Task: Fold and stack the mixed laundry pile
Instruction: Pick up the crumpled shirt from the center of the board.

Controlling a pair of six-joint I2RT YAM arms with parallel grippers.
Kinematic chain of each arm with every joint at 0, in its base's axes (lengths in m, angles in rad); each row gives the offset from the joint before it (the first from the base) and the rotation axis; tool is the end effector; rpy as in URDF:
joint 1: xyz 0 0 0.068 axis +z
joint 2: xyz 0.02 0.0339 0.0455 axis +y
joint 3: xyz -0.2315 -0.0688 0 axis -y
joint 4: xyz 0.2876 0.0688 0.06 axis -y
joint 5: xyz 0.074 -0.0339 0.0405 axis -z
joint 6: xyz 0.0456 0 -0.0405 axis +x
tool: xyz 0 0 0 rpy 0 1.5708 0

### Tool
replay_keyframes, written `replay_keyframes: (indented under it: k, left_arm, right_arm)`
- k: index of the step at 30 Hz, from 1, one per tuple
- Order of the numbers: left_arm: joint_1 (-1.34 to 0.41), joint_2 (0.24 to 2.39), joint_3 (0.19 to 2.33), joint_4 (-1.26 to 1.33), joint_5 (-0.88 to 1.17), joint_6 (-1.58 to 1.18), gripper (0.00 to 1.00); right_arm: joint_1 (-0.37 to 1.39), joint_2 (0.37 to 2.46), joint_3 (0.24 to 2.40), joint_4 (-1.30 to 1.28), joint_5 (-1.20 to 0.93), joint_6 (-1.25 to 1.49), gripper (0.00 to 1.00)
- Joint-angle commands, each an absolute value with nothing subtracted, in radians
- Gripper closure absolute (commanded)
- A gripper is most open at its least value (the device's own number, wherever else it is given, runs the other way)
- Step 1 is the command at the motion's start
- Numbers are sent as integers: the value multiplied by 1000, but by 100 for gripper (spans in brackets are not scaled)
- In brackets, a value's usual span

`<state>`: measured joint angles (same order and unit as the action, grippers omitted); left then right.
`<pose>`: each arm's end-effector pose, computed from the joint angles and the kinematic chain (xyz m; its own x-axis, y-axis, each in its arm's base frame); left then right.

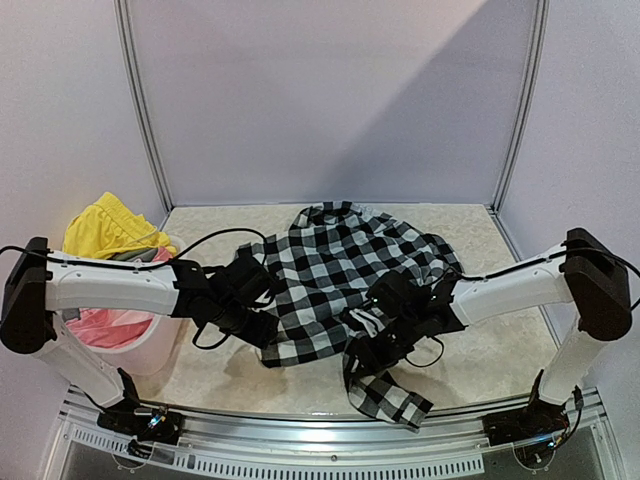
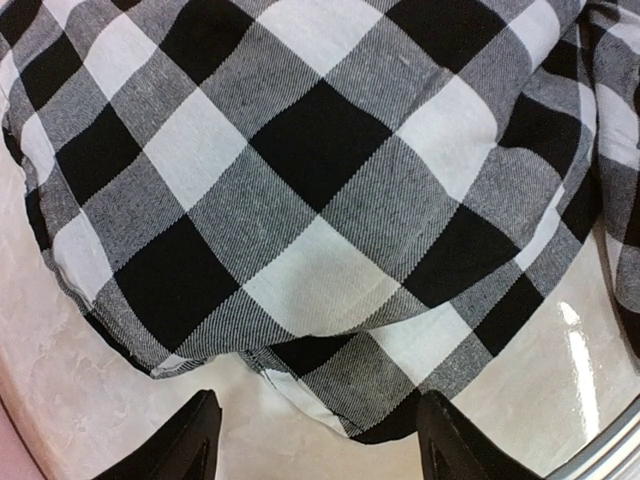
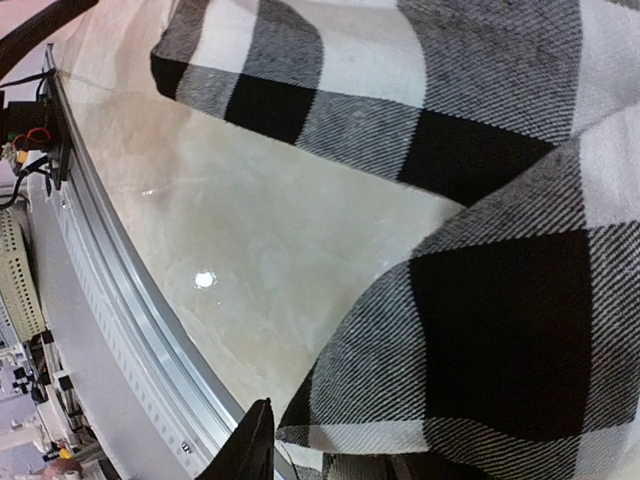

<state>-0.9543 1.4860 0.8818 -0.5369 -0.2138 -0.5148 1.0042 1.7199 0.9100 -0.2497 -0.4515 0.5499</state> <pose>0.1932 -0.2559 0.1224 -0.8249 0.3319 -0.4576 0.3907 0.9198 -0.0372 0.1724 0.3080 0.0752 -0.8558 -0.4691 -0.2182 -0.5003 0.6428 0.5801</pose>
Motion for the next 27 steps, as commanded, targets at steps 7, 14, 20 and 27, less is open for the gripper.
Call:
replay_keyframes:
  k: [7, 14, 20, 27]
  left_arm:
    - [-943, 1503, 902, -534, -208, -527, 34]
    - [-989, 1503, 916, -566, -229, -435, 33]
    - [-1048, 1479, 942, -592, -195, -292, 31]
    - [-1101, 1522, 974, -642, -113, -115, 32]
  right_arm:
    - [980, 1780, 963, -298, -429, 542, 89]
    - [953, 1728, 963, -390, -375, 536, 100]
    - [915, 1530, 1003, -619, -312, 515, 100]
    - [911, 1282, 949, -842, -313, 573, 100]
